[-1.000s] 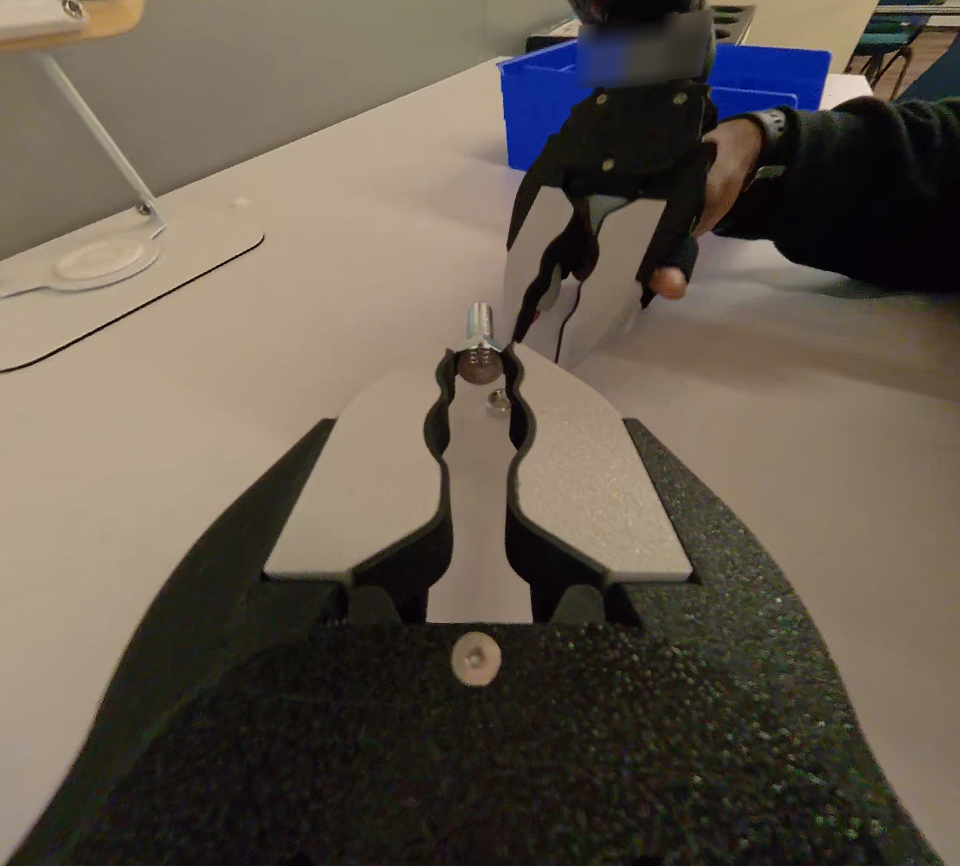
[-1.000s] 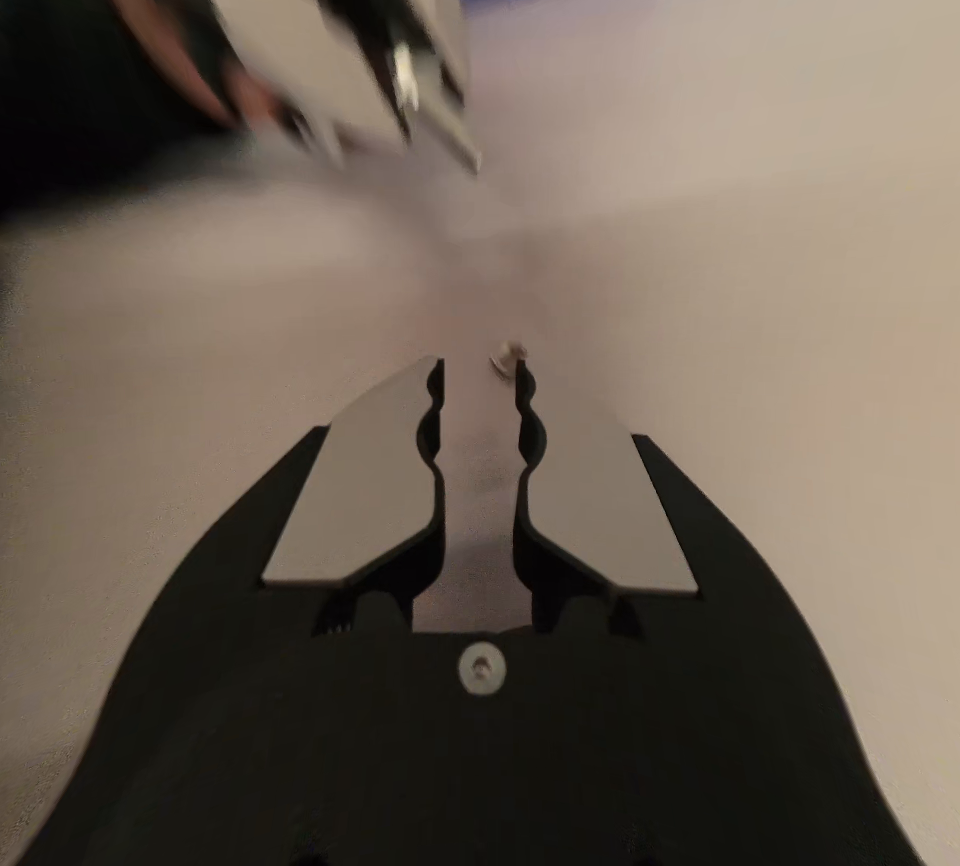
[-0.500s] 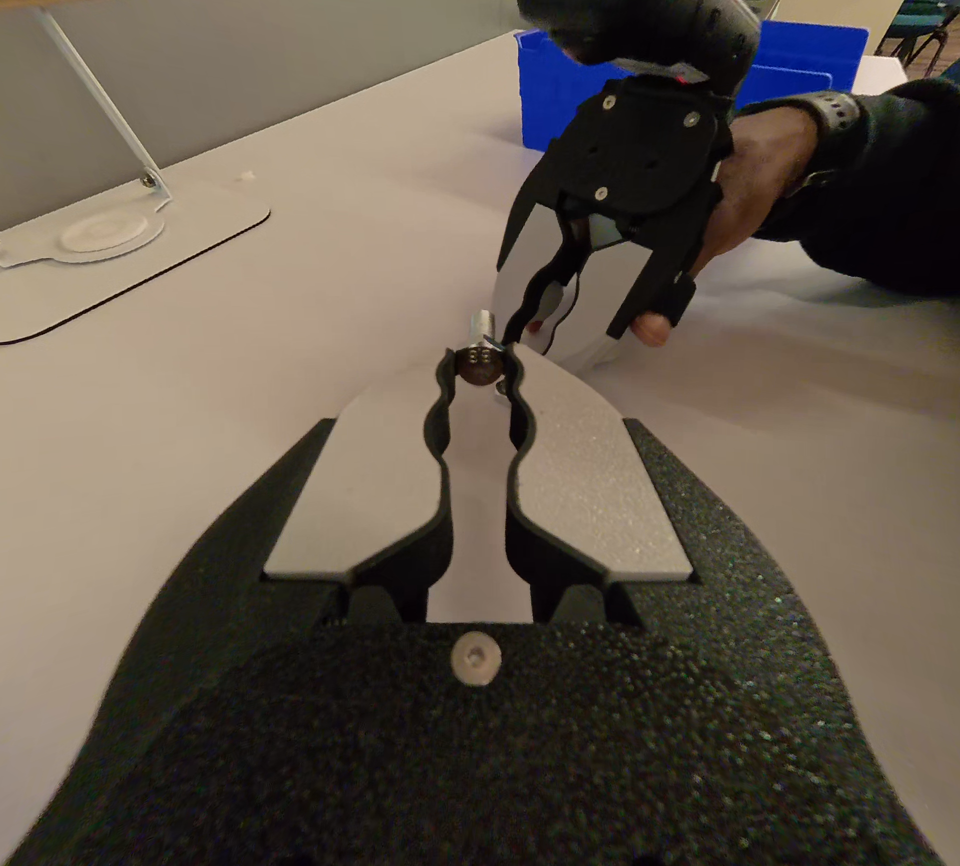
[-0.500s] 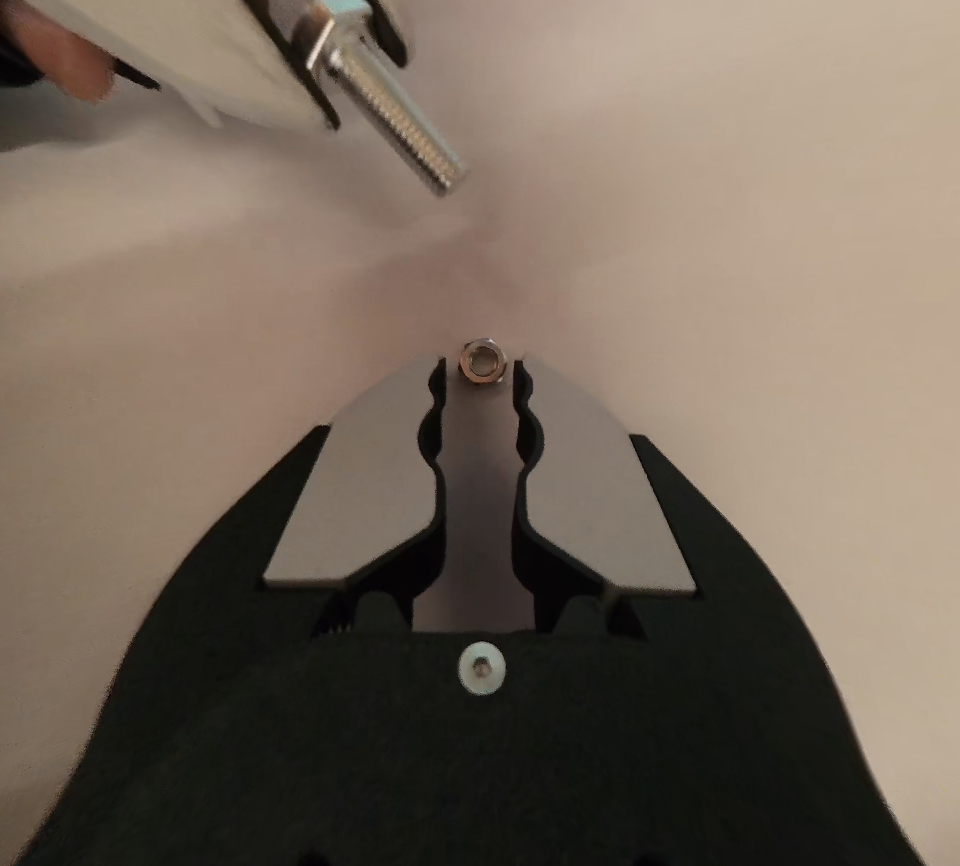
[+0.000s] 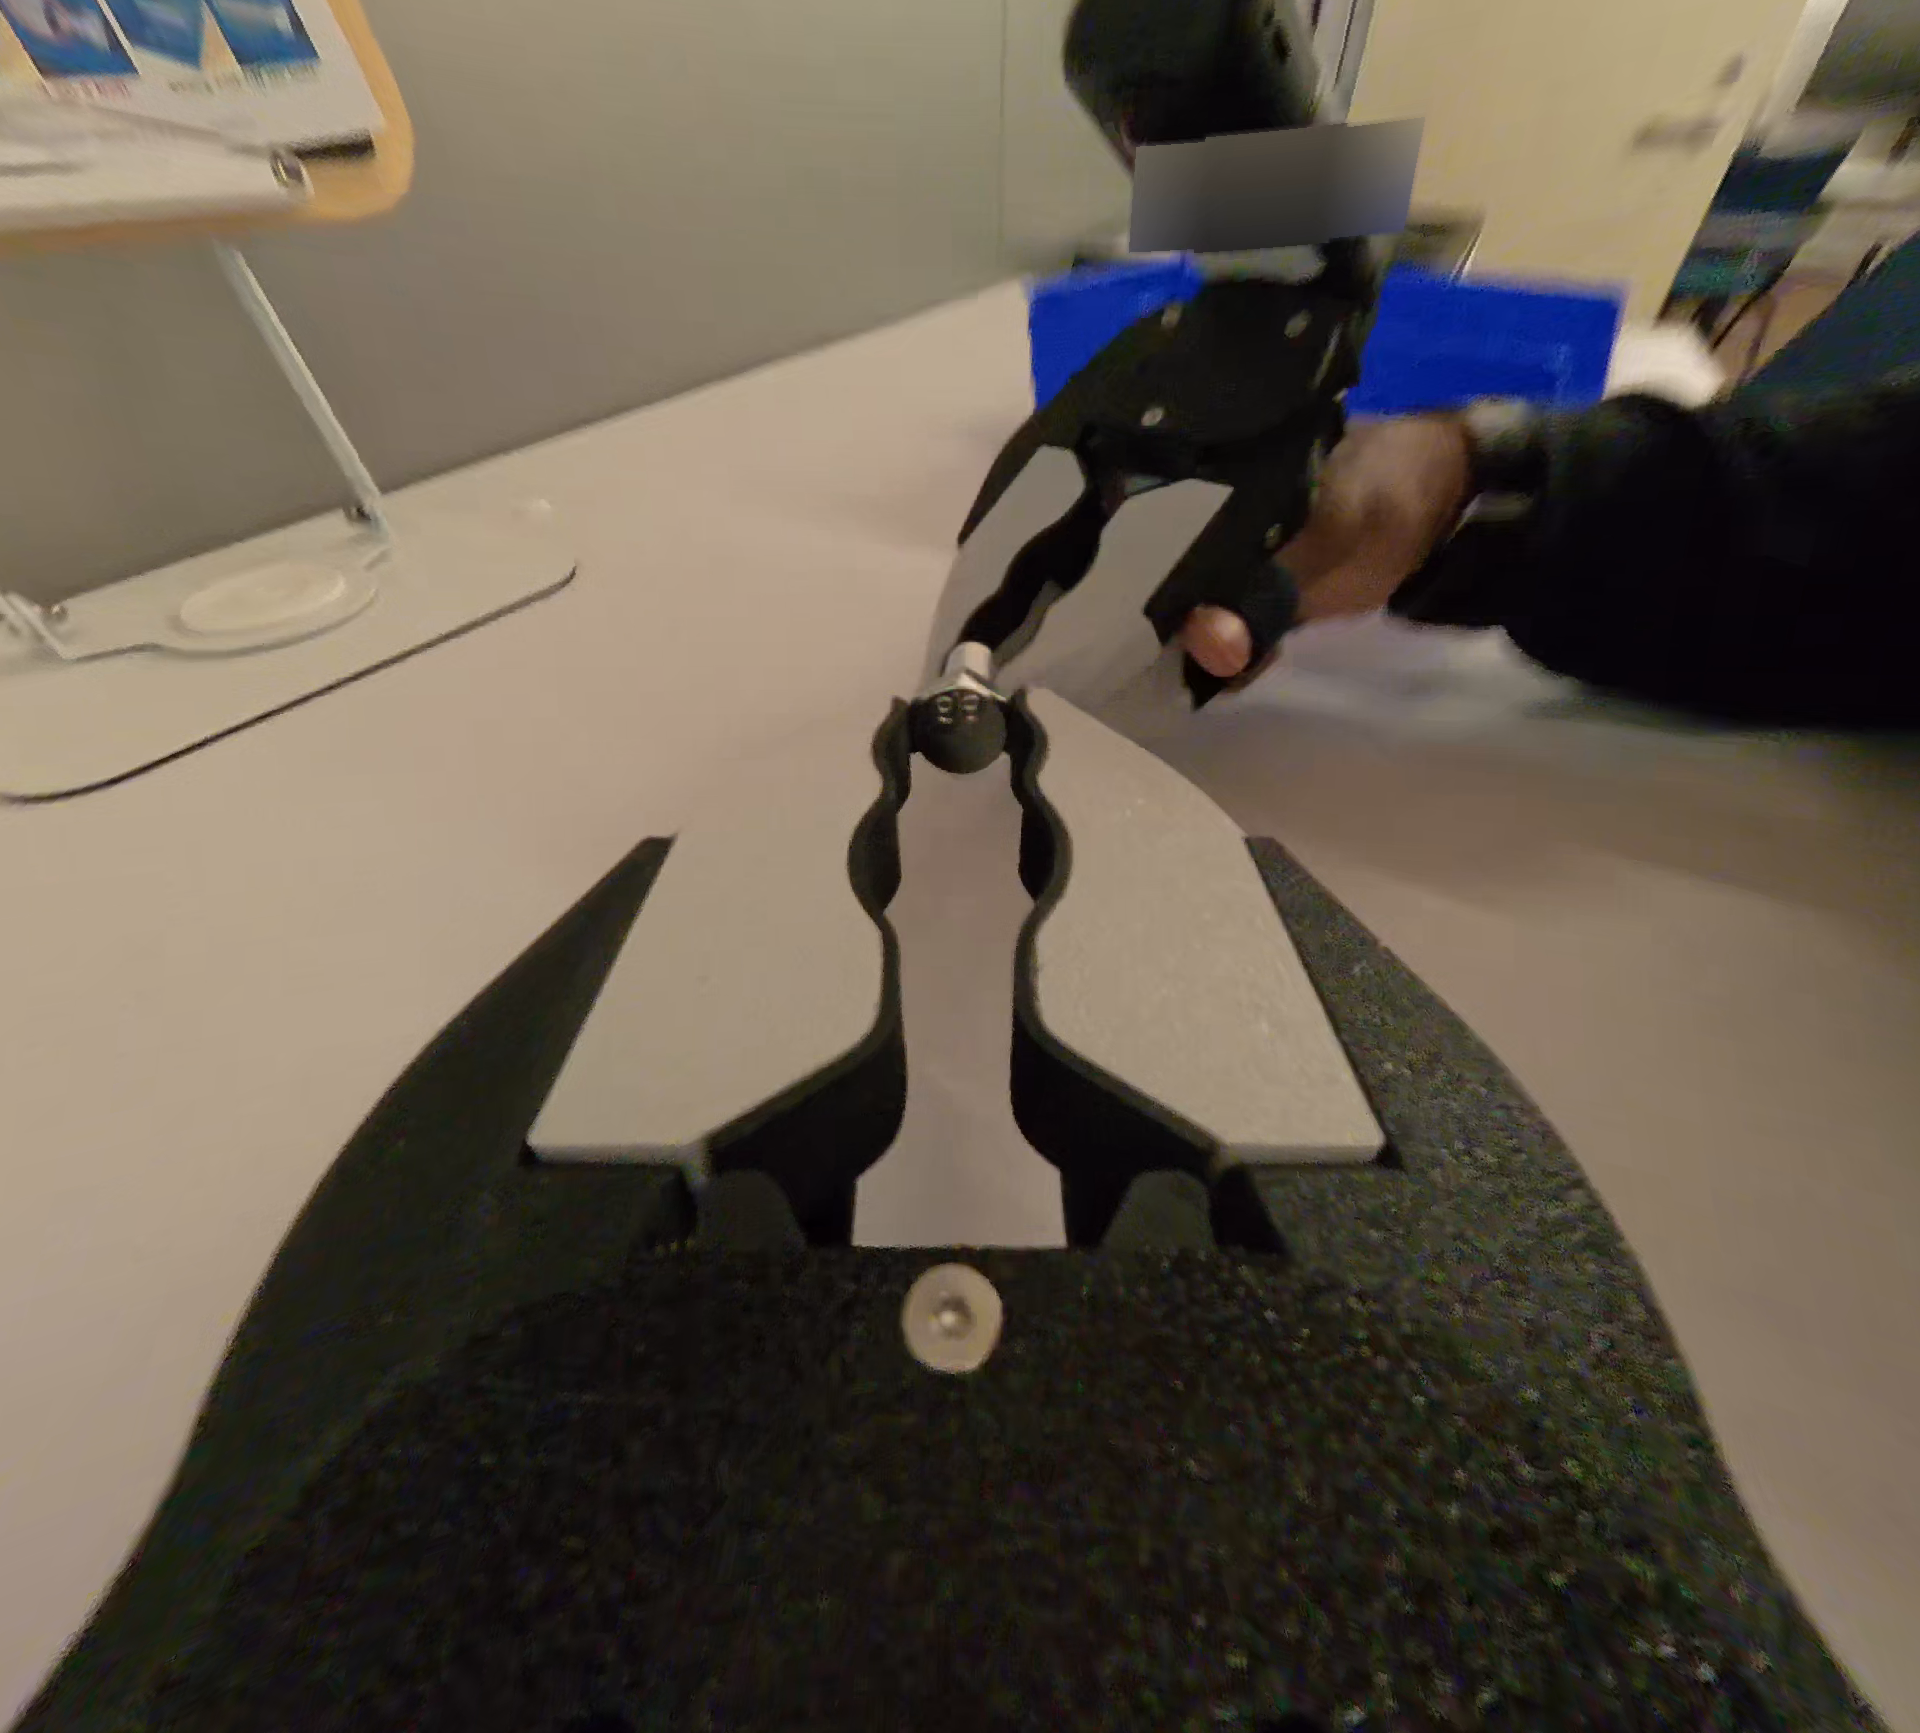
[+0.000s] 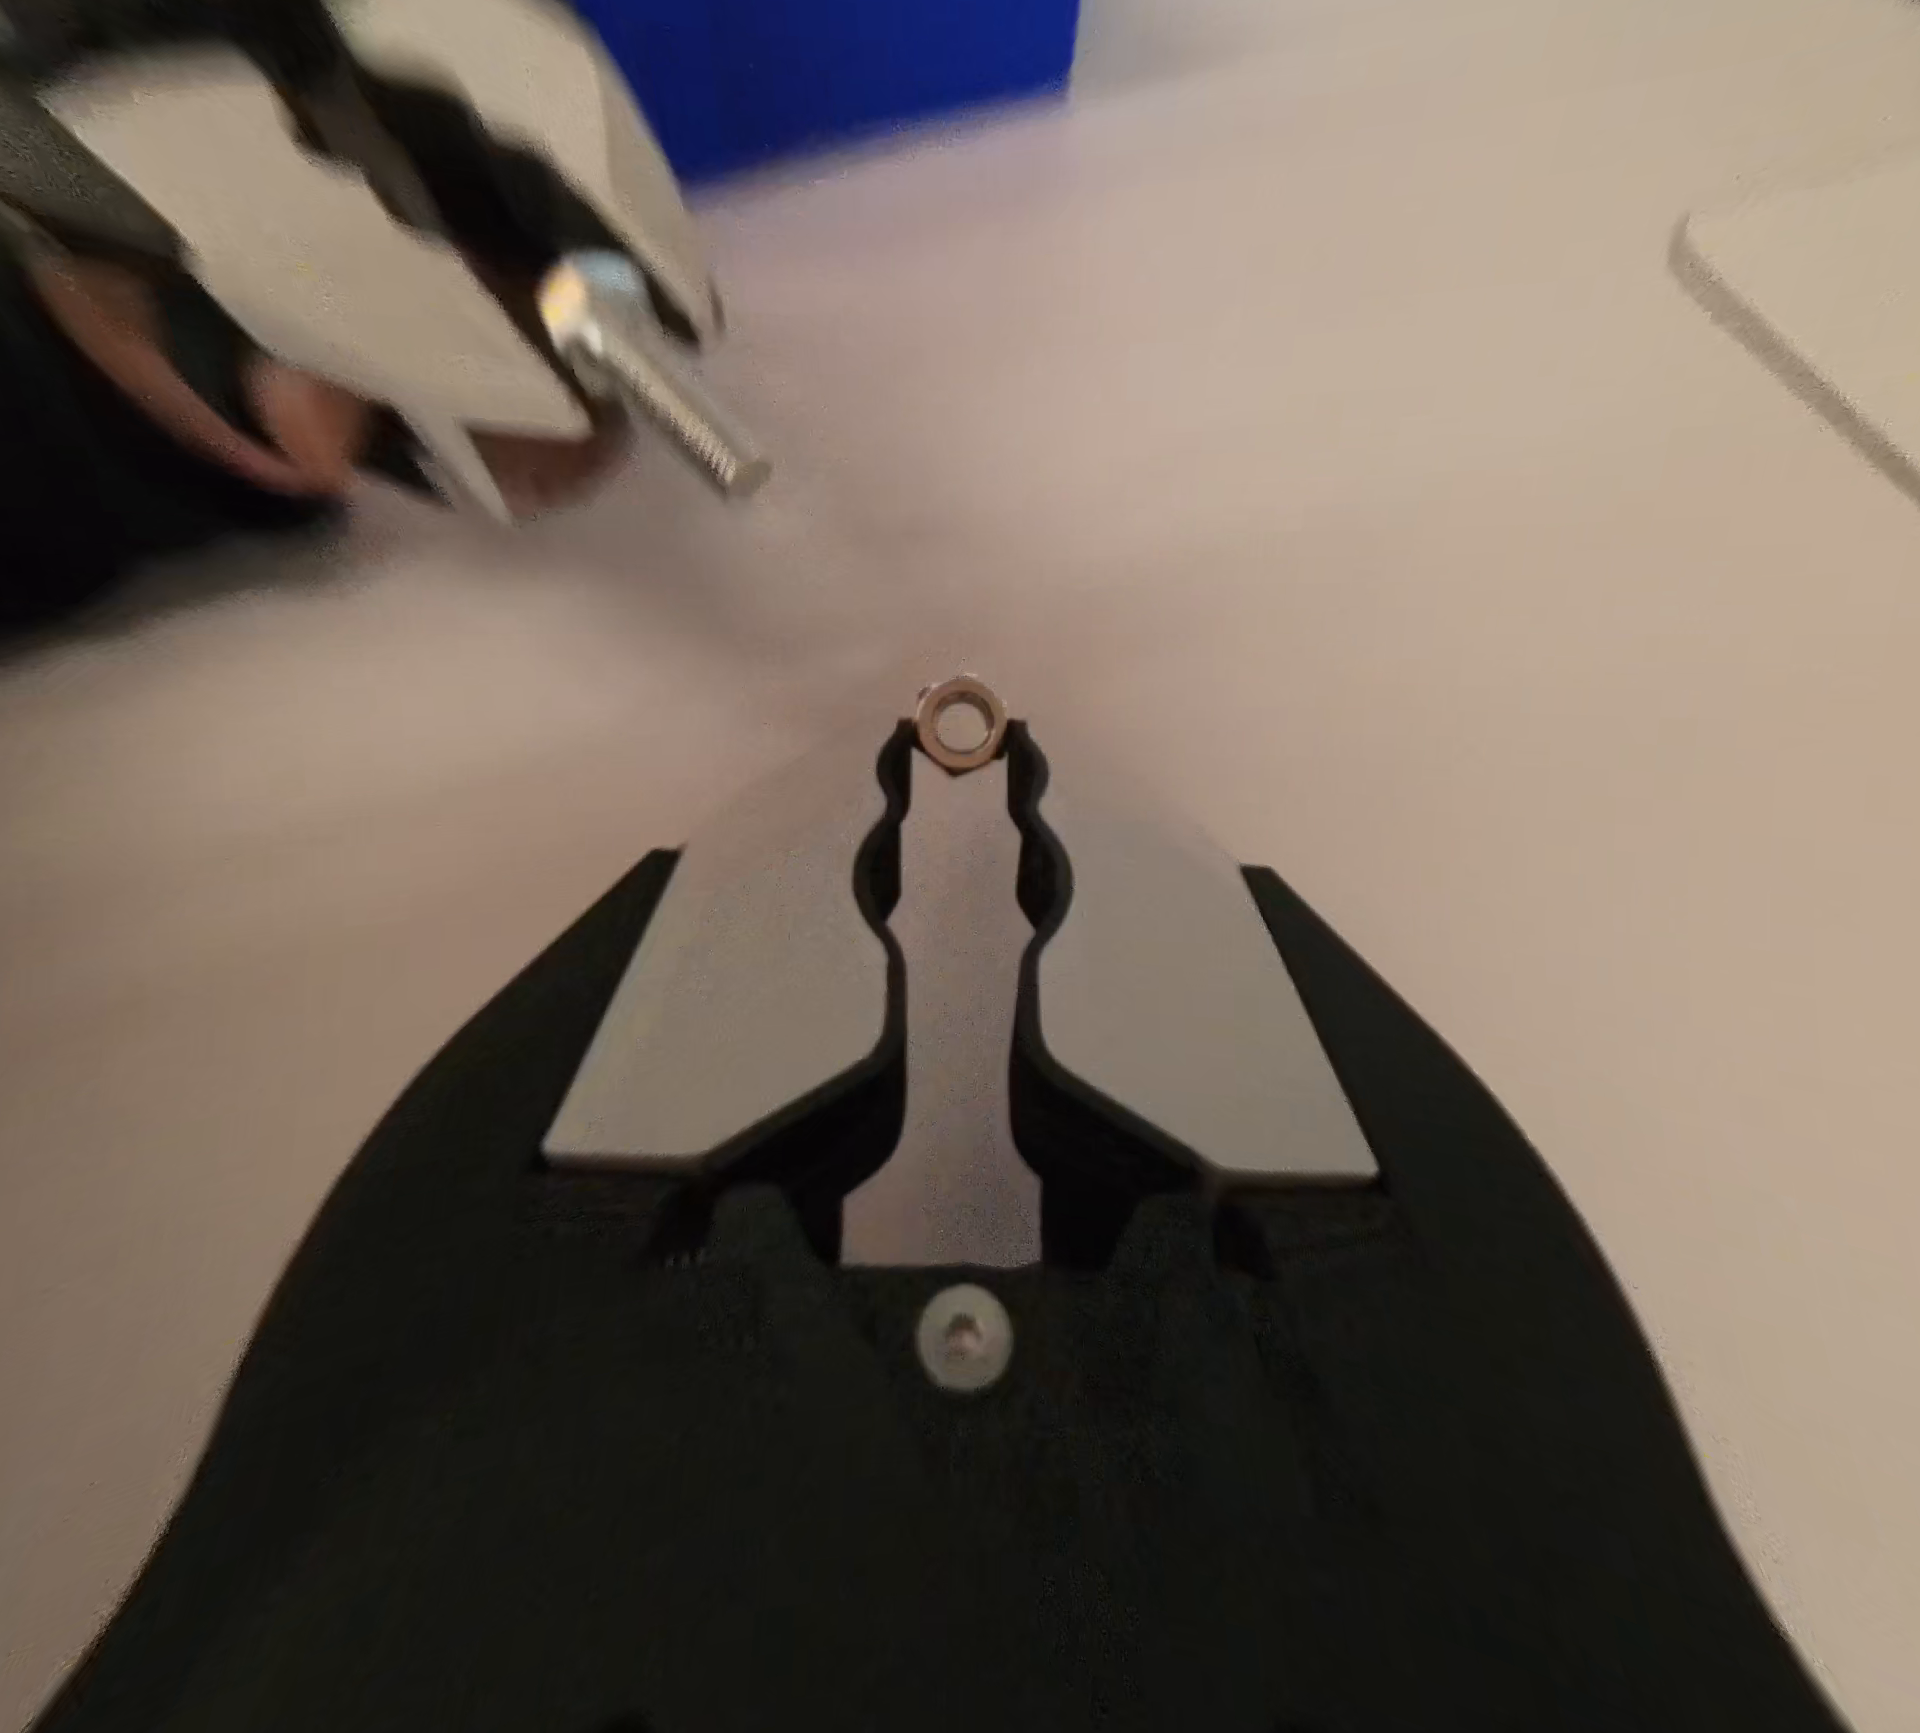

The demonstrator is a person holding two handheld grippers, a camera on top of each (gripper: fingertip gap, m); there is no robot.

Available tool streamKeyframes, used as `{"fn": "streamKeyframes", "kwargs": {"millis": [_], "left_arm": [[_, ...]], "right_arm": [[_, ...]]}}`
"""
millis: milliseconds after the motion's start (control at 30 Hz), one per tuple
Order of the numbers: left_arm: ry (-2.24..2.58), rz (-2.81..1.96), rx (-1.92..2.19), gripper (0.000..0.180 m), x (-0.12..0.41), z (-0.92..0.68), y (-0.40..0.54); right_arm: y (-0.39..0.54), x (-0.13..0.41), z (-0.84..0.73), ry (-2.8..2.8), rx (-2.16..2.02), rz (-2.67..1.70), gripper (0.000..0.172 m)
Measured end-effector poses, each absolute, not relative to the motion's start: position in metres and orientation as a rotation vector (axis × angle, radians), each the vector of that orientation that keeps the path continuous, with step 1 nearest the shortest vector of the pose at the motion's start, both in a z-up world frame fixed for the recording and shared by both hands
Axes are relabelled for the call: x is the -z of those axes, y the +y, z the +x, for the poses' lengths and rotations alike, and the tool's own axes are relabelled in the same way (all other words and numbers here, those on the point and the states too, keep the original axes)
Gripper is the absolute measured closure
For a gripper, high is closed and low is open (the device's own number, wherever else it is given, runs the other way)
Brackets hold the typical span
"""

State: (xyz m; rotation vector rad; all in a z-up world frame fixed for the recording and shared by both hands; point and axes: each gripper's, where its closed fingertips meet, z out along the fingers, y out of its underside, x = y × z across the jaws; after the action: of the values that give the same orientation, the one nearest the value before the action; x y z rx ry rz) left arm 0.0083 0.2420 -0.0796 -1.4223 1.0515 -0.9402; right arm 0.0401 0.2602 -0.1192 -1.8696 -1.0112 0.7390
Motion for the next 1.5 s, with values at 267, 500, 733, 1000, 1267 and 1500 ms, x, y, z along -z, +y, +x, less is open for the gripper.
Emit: {"fn": "streamKeyframes", "kwargs": {"millis": [267,500,733,1000,1267,1500], "left_arm": [[0.671,-1.194,1.509,0.163,0.031,0.035,0.221],[0.507,-1.102,1.814,0.164,0.020,0.045,0.211],[0.516,-1.084,1.896,0.164,0.018,0.047,0.204],[0.532,-1.070,1.855,0.164,0.015,0.045,0.203],[0.699,-1.030,1.358,0.164,0.011,0.036,0.204],[0.971,-0.857,0.820,0.163,0.006,0.027,0.185]], "right_arm": [[0.226,0.002,0.071,-0.684,-1.339,-1.231,0.155],[0.202,-0.001,0.056,-0.785,-1.341,-1.140,0.155],[0.201,0.006,0.047,-0.823,-1.296,-1.162,0.155],[0.202,0.006,0.043,-0.792,-1.312,-1.215,0.155],[0.201,0.004,0.036,-0.521,-1.597,-1.490,0.155],[0.180,0.005,0.030,-0.328,-1.878,-1.686,0.155]]}}
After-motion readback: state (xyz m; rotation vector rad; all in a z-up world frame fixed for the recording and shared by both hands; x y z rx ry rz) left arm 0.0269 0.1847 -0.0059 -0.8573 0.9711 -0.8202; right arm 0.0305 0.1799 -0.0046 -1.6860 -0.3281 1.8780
